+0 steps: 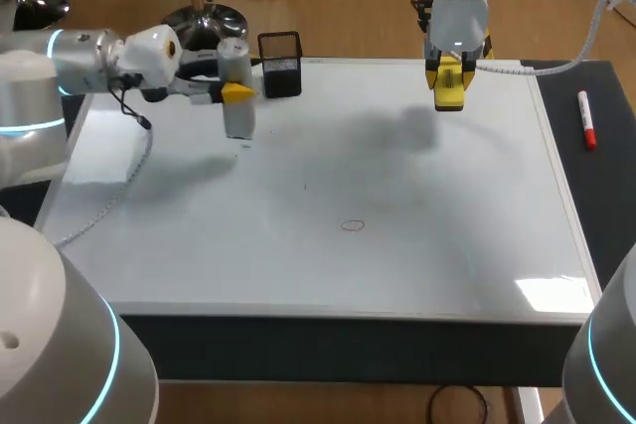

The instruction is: Pick up the inspection probe, press it on each red-marked spot on the whiteboard one by one, put down the probe, pick up the eraser, and wipe off all the red marks.

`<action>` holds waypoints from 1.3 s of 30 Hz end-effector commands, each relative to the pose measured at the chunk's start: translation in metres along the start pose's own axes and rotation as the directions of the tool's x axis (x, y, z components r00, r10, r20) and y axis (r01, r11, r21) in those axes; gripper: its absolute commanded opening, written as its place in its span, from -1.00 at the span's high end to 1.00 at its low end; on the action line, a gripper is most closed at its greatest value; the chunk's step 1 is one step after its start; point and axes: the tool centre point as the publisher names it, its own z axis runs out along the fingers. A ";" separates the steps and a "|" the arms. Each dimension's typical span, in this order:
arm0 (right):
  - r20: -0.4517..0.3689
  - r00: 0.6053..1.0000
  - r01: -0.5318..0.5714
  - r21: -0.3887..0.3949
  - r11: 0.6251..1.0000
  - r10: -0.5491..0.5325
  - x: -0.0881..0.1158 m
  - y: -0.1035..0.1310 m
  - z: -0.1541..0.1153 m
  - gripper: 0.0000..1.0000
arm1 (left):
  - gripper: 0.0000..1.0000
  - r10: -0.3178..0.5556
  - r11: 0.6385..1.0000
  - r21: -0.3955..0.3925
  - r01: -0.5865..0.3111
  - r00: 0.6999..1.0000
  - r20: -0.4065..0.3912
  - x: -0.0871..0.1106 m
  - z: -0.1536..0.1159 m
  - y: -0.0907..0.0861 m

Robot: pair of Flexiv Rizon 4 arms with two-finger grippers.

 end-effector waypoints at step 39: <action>-0.001 0.997 0.081 0.019 0.997 -0.081 -0.018 0.019 -0.005 1.00 | 1.00 -0.002 1.000 0.012 0.001 0.999 0.051 -0.015 -0.032 0.003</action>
